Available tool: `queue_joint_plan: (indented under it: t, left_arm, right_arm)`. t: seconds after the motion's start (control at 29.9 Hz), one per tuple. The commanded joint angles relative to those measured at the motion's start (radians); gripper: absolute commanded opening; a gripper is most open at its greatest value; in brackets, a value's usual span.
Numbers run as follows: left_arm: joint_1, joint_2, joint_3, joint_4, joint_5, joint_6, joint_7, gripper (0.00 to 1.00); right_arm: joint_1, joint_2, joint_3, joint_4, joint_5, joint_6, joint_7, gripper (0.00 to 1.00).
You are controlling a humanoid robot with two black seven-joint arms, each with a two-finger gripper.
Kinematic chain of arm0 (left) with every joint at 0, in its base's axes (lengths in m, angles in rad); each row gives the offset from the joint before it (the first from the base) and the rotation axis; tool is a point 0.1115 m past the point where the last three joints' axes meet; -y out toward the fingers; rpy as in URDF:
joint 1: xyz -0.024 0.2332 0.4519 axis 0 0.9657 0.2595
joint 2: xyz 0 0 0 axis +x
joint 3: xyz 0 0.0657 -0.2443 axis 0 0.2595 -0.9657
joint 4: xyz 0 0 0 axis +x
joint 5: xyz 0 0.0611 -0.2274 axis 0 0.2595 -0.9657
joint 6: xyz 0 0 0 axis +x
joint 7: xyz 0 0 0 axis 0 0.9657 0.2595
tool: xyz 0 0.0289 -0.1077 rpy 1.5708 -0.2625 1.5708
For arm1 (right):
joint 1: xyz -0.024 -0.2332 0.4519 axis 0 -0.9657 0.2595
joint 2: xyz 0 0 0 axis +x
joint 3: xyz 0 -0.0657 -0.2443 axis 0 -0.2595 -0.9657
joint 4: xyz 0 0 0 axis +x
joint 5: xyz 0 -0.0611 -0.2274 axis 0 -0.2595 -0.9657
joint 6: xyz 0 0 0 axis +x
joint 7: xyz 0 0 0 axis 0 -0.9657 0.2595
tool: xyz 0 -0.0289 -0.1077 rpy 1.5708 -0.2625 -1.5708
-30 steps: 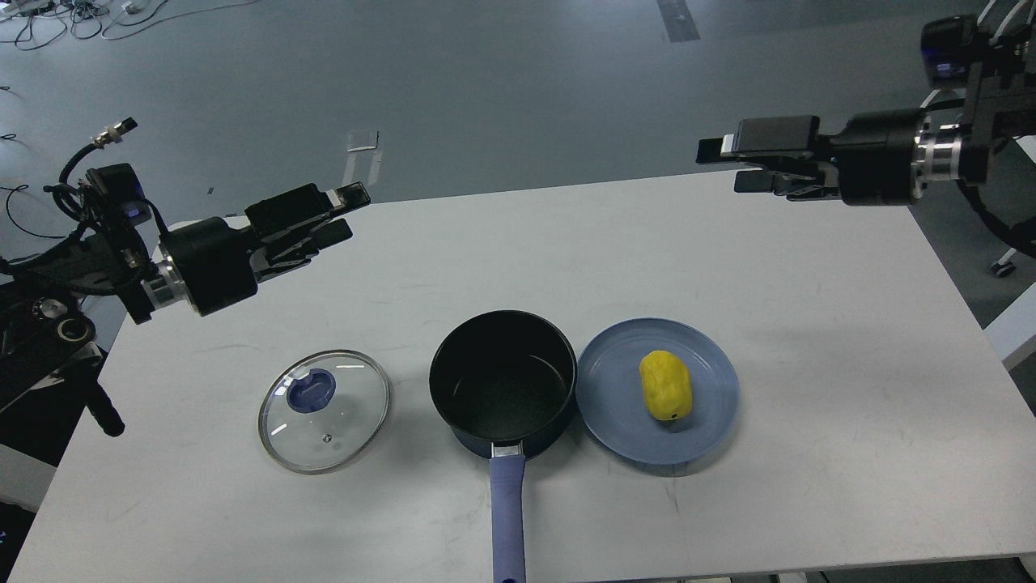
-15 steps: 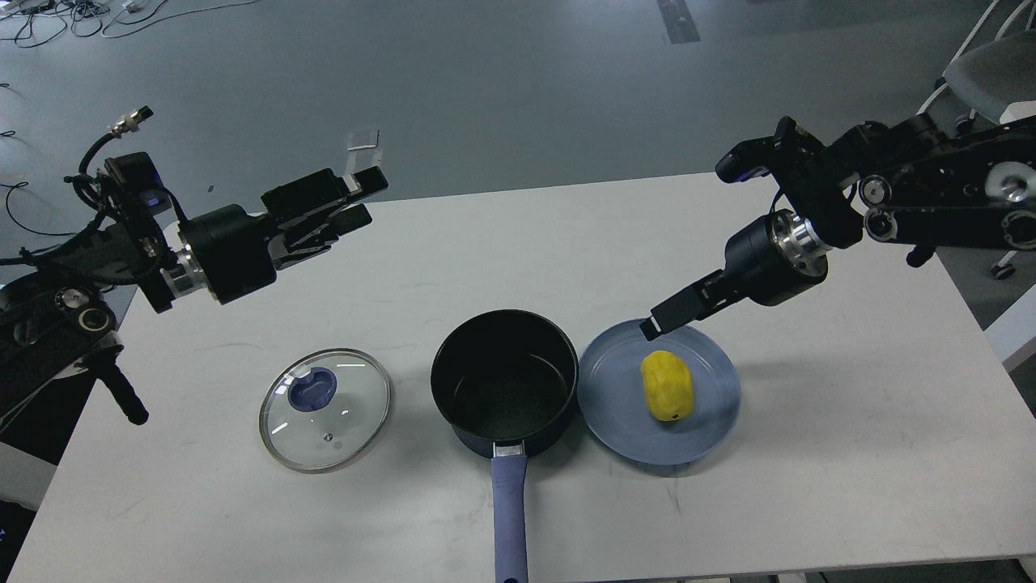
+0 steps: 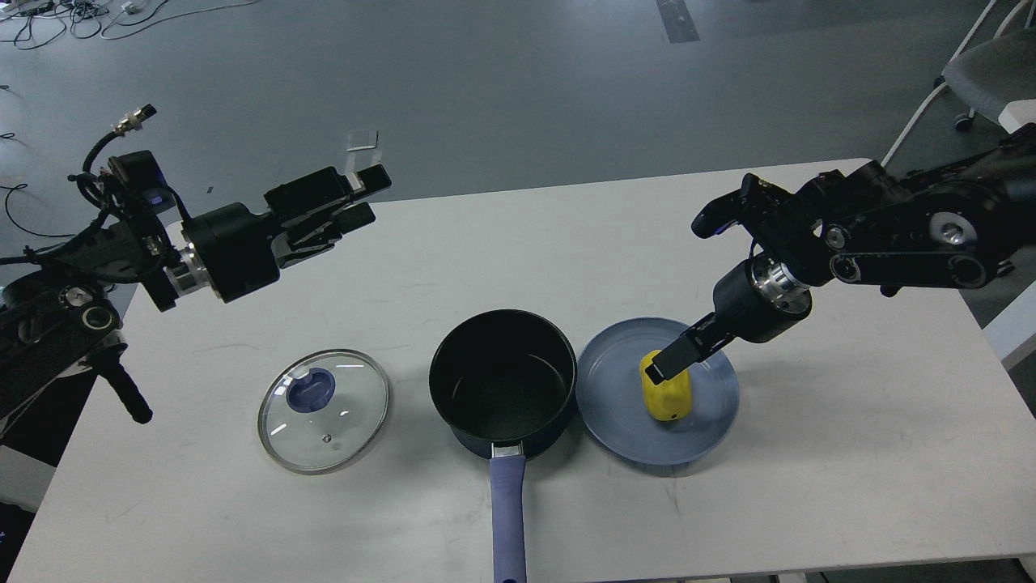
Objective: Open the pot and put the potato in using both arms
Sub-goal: 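Close the right gripper around the yellow potato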
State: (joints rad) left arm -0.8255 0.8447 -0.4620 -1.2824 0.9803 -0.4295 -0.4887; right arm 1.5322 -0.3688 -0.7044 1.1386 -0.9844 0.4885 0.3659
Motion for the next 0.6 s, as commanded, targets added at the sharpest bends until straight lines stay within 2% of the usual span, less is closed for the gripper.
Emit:
queue_joint_plan:
  t: [0.0,0.57]
  left_arm:
    - [0.000,0.000,0.000,0.000,0.000,0.000,0.000,0.98]
    - [0.000,0.005,0.000,0.000,0.000,0.000,0.000,0.98]
  right_arm:
    - [-0.020,0.048,-0.017,-0.057,0.004,0.000,0.001,1.00]
    - [-0.075,0.102,-0.023,-0.097,0.006,0.000,-0.001,1.00]
